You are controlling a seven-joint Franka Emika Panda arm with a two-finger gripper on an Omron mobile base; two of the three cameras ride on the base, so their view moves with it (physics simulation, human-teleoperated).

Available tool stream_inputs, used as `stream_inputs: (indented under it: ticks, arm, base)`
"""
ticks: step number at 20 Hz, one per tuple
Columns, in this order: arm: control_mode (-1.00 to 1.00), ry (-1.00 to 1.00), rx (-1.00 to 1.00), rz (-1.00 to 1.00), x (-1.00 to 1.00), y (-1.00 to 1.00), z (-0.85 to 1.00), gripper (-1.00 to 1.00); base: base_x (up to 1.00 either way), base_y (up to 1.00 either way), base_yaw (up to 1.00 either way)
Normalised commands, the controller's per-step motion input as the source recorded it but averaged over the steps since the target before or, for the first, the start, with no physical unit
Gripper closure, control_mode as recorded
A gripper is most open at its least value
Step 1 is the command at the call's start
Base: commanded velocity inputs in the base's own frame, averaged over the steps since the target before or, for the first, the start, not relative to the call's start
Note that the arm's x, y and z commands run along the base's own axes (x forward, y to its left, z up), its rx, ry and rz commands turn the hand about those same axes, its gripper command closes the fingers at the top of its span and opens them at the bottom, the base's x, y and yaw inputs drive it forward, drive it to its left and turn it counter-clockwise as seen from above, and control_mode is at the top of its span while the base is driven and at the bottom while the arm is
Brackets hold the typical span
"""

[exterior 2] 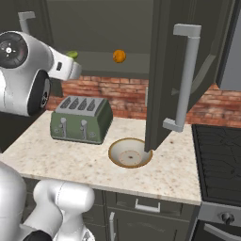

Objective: Open the cabinet. Pick the mango and orange from the cabinet and place them into the bowl. Then close the cabinet.

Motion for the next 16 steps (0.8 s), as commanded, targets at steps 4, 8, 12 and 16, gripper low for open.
stream_inputs:
  ticks: [4, 8, 12, 16]
  arm:
    - [-1.0, 0.03, 0.03, 0.18, 0.34, 0.0, -0.04, -1.0]
    - [-1.0, 0.01, 0.03, 0.26, 0.46, 0.0, -0.01, -1.0]
    - [-1.0, 0.0, 0.03, 0.26, 0.36, 0.0, 0.0, -1.0]
    - [-1.0, 0.0, 0.02, 0.26, 0.36, 0.0, -0.01, -1.0]
  base:
    - [0.0, 0.0, 0.0]
    - [0.0, 0.0, 0.0]
    - [0.0, 0.0, 0.0]
    - [0.0, 0.0, 0.0]
